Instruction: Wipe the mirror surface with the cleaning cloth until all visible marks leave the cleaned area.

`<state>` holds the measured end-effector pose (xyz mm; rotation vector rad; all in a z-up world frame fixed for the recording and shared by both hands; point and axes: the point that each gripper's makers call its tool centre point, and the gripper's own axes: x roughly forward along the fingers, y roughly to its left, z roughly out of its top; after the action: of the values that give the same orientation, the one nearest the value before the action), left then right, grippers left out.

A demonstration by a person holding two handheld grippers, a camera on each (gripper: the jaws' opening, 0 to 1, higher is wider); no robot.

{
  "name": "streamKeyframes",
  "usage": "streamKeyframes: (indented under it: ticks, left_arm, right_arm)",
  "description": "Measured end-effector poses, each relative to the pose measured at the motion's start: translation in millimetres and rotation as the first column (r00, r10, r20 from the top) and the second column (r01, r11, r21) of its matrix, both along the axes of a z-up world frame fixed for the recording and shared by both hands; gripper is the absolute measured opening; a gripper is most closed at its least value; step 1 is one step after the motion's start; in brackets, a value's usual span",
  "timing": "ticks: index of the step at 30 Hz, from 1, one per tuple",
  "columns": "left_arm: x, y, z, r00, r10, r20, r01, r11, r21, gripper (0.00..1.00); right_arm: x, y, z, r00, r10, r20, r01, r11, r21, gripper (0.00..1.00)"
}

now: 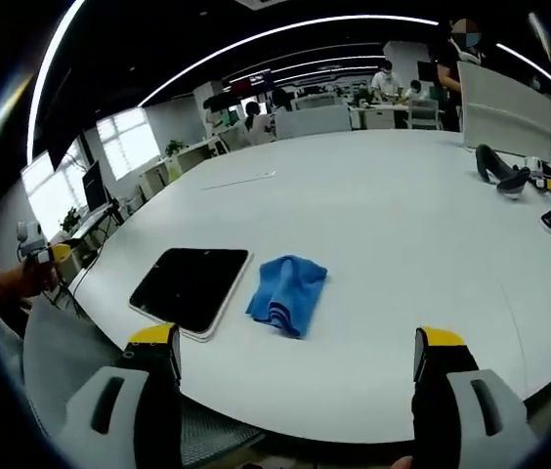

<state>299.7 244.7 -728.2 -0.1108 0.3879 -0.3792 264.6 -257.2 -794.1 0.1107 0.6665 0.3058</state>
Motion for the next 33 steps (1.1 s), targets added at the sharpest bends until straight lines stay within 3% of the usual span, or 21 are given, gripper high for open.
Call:
streamKeyframes:
  ticks: [2,3,5,11,21,27,30,33]
  left_arm:
    - [-2.2,-8.7,0.3,1.0,-0.018,-0.005,0.018,1.0,0.002,0.99]
    - [-5.0,-12.3,0.8,0.999,-0.043,0.004,0.042,0.998,0.045,0.99]
    - [-9.7,-15.8,5.3,0.999,-0.039,0.01,0.039,0.999,0.032,0.99]
    - [-13.4,-11.0,-7.6,0.999,-0.035,-0.014,0.035,0.999,0.041,0.99]
    - [-15.4,0.1,-5.3,0.999,-0.045,-0.004,0.046,0.998,0.032,0.98]
    - [-17.6,-0.8,-9.1,0.998,-0.064,-0.014,0.065,0.996,0.063,0.98]
    - [-16.9,-1.3,-6.2,1.0,-0.018,-0.017,0.018,1.0,-0.013,0.98]
    - [-18.9,-6.9,-7.2,0.999,-0.034,-0.014,0.034,0.999,0.006,0.97]
  right_arm:
    - [2.7,-4.2,1.5,1.0,-0.007,0.012,0.008,1.0,-0.016,0.98]
    - [4.0,-8.8,1.8,1.0,-0.018,0.018,0.018,0.999,-0.039,0.98]
    - [5.6,-7.4,7.5,0.999,-0.024,0.032,0.024,1.0,-0.01,0.98]
    - [2.0,3.5,-0.5,1.0,-0.009,0.01,0.008,1.0,0.026,0.98]
    - [-1.0,13.7,-0.6,0.999,0.034,-0.012,-0.035,0.999,-0.04,0.98]
    - [-1.2,15.7,-0.9,0.998,0.059,-0.026,-0.06,0.996,-0.061,0.98]
    - [2.4,12.9,1.0,0.999,0.037,-0.02,-0.038,0.998,-0.054,0.98]
    - [4.1,14.8,4.6,1.0,0.029,-0.009,-0.029,0.999,-0.039,0.97]
